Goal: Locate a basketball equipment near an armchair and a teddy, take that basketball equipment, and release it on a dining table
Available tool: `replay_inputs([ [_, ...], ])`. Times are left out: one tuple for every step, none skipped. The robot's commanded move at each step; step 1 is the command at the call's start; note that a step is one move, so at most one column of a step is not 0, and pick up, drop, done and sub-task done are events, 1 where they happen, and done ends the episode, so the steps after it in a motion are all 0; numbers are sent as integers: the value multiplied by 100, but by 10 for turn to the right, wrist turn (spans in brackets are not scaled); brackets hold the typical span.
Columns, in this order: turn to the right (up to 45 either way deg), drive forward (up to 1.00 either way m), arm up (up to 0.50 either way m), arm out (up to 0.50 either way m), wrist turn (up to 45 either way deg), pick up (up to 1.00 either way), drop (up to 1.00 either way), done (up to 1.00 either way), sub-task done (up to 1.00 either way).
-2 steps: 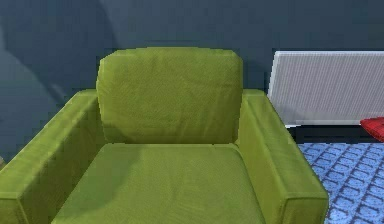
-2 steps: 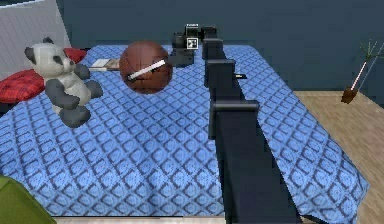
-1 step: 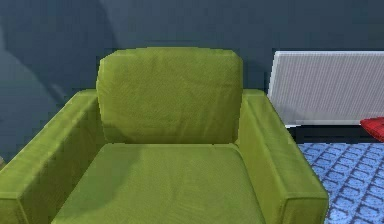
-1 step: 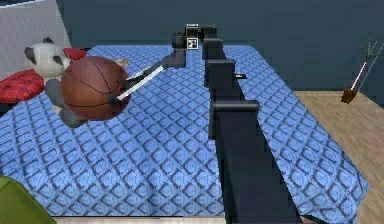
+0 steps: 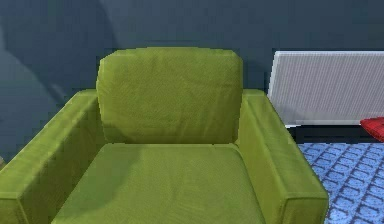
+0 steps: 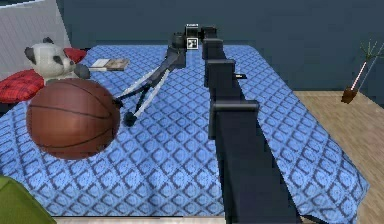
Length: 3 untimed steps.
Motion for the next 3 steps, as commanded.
replay_inputs([
  [0,0,0,-48,0,0,0,0,0],
  [-450,0,0,0,0,0,0,0,0],
  [-450,0,0,0,0,0,0,0,0],
])
